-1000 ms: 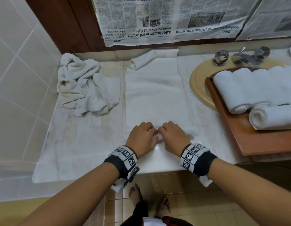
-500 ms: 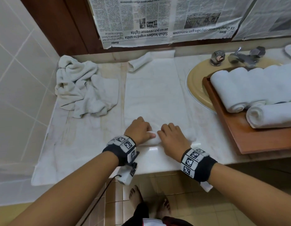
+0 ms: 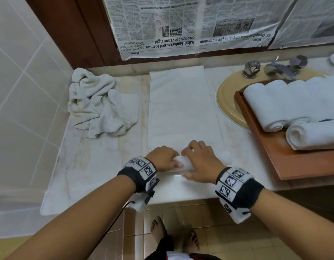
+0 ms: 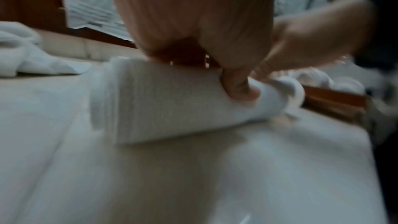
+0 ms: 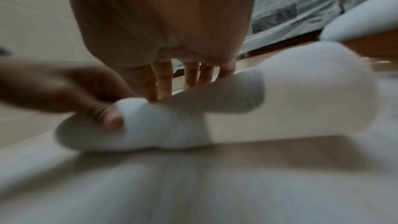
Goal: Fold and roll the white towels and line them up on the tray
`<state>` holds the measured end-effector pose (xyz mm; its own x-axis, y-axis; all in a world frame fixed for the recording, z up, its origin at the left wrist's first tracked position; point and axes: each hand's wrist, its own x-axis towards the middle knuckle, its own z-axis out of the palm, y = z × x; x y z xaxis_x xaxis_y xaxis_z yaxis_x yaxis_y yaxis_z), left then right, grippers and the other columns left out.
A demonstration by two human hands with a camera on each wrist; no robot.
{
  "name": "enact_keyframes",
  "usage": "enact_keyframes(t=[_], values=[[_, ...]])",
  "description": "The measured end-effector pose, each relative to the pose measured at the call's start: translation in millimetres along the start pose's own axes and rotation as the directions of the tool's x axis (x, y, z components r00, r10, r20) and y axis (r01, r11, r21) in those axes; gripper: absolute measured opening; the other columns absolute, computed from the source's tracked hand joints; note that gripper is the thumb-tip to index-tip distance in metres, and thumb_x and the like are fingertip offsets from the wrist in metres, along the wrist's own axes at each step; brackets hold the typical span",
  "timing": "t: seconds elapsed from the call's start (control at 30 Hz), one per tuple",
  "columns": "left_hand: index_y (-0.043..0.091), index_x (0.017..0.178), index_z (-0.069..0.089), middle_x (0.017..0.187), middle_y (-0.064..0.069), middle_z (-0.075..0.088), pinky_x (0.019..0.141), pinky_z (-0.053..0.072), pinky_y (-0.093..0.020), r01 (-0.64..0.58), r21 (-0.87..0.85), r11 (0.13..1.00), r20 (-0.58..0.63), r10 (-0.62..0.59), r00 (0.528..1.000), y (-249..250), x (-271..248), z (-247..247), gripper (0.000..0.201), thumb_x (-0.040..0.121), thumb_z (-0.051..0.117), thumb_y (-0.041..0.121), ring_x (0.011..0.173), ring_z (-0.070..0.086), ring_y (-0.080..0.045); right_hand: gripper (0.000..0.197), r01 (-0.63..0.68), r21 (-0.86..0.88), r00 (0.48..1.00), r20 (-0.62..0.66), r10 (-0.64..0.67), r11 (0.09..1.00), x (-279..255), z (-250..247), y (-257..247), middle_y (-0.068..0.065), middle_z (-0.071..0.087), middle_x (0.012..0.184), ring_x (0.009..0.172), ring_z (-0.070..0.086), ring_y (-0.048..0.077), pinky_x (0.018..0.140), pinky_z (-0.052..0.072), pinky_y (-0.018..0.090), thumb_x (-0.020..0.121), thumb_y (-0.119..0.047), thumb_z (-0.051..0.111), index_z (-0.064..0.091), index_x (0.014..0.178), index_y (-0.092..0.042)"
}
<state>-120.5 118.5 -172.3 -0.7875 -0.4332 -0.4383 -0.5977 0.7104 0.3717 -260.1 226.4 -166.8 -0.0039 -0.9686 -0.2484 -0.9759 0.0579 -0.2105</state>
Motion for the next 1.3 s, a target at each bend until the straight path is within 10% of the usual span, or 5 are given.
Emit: enact_keyframes(t=[0.13,0.3,0.9,1.1,1.3], values=[[0.011,0.113,0.067,0.11,-0.006,0.066,0.088,0.045,-0.034,0.092,-0.092,0.991,0.069,-0.086,0.994,0.8,7.1,-6.4,0.036,0.094,0.056,0.04,0.104,0.059,-0.023,0.057,0.052,-0.197,0.996,-0.058,-0.064,0.979,-5.2,14.4,2.3,0.004,0.057,0.09,0.077,0.054,0.023,0.061,0.046,0.033,0.042,-0.025,0.09,0.063,0.09,-0.013],[0.015,0.11,0.069,0.104,-0.005,0.06,0.067,0.046,-0.032,-0.171,0.197,0.965,-0.453,0.244,0.858,5.4,-6.7,18.7,0.038,0.084,0.065,0.043,0.089,0.059,-0.025,0.03,-0.002,0.06,0.998,0.068,-0.002,0.998,10.4,-5.7,10.6,0.007,0.062,0.109,0.103,0.055,0.025,0.082,0.041,0.031,0.084,-0.022,0.068,0.062,0.111,-0.01],[0.018,0.127,0.059,0.124,-0.005,0.059,0.095,0.039,-0.03,0.068,-0.296,0.953,0.152,-0.023,0.988,-7.3,0.1,3.5,0.04,0.097,0.051,0.044,0.116,0.052,-0.021,0.04,-0.084,0.23,0.981,0.192,0.04,0.97,-7.1,-6.4,28.5,0.001,0.06,0.119,0.111,0.051,0.021,0.092,0.041,0.033,0.086,-0.038,0.066,0.058,0.122,-0.021],[0.016,0.112,0.067,0.103,-0.006,0.058,0.061,0.049,-0.035,-0.226,0.253,0.941,-0.431,0.318,0.844,4.7,-14.0,31.5,0.036,0.088,0.051,0.039,0.084,0.056,-0.027,0.041,-0.175,0.137,0.942,0.313,0.125,0.975,21.2,-20.9,28.3,0.003,0.046,0.124,0.122,0.037,0.023,0.099,0.031,0.038,0.087,-0.042,0.063,0.059,0.121,-0.021],[0.006,0.111,0.066,0.092,-0.007,0.057,0.055,0.039,-0.03,-0.17,0.496,0.852,-0.339,0.37,0.865,-2.4,-9.3,43.9,0.073,0.06,0.079,0.056,0.074,0.055,-0.024,0.029,-0.123,0.058,0.989,-0.075,0.127,0.991,1.1,-4.3,17.6,-0.004,0.047,0.116,0.113,0.041,0.02,0.09,0.032,0.037,0.09,-0.039,0.056,0.05,0.114,-0.024]])
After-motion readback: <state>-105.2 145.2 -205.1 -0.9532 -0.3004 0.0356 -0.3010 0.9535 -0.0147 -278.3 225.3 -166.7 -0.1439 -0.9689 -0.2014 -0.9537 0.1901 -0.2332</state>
